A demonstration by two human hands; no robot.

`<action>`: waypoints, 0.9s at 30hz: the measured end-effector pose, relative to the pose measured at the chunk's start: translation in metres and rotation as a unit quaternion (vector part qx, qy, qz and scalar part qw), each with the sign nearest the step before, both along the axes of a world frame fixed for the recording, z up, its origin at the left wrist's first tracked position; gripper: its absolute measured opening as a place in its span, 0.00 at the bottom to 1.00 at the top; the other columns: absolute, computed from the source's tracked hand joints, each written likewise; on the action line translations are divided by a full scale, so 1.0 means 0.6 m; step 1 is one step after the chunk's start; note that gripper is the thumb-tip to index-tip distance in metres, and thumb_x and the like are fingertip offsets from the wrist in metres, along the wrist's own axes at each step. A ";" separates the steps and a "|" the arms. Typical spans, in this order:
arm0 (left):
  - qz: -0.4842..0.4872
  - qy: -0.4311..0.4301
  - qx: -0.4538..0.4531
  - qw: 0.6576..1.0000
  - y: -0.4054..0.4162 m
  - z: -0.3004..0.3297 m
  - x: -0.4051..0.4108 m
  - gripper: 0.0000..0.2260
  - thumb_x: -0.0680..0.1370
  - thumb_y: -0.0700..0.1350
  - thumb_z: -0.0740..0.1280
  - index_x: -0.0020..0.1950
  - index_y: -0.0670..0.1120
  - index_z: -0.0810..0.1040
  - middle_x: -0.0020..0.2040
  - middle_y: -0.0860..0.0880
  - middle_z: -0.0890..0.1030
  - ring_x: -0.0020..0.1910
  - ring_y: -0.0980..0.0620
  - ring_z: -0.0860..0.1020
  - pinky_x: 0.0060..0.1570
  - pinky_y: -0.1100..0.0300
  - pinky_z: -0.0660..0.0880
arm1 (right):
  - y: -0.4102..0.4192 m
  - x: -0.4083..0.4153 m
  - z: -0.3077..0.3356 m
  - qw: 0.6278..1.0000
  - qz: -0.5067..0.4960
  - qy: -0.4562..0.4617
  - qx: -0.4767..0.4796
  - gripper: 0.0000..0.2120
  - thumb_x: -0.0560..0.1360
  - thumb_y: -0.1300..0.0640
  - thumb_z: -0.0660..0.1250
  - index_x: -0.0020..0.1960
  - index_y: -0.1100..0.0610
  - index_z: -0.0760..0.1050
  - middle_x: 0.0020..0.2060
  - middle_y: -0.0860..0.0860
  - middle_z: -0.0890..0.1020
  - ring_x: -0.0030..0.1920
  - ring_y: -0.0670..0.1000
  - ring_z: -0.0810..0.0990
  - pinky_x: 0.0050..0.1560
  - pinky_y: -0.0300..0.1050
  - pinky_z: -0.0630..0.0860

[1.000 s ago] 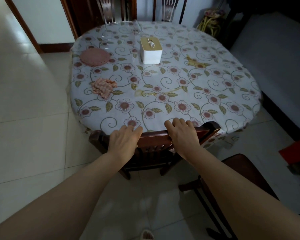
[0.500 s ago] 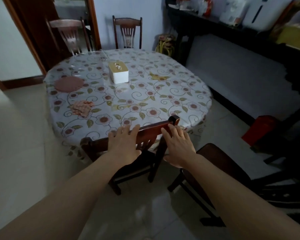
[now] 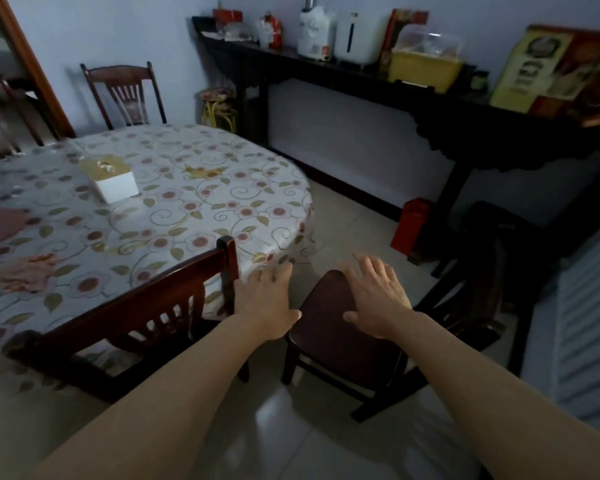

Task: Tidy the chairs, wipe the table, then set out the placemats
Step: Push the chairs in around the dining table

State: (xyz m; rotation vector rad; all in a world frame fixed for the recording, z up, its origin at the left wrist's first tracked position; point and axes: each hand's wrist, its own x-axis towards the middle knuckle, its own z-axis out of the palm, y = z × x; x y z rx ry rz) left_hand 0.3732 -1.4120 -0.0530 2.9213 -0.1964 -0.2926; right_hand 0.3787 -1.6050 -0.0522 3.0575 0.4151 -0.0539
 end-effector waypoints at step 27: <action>-0.112 0.047 0.052 0.991 -0.701 -0.117 0.151 0.23 0.74 0.44 0.68 0.64 0.44 0.62 0.56 0.43 0.79 0.53 0.41 0.79 0.43 0.53 0.68 | -0.603 0.157 -0.136 0.996 -0.043 0.084 0.007 0.44 0.74 0.56 0.65 0.77 0.50 0.35 0.76 0.54 0.34 0.76 0.58 0.35 0.75 0.57 0.43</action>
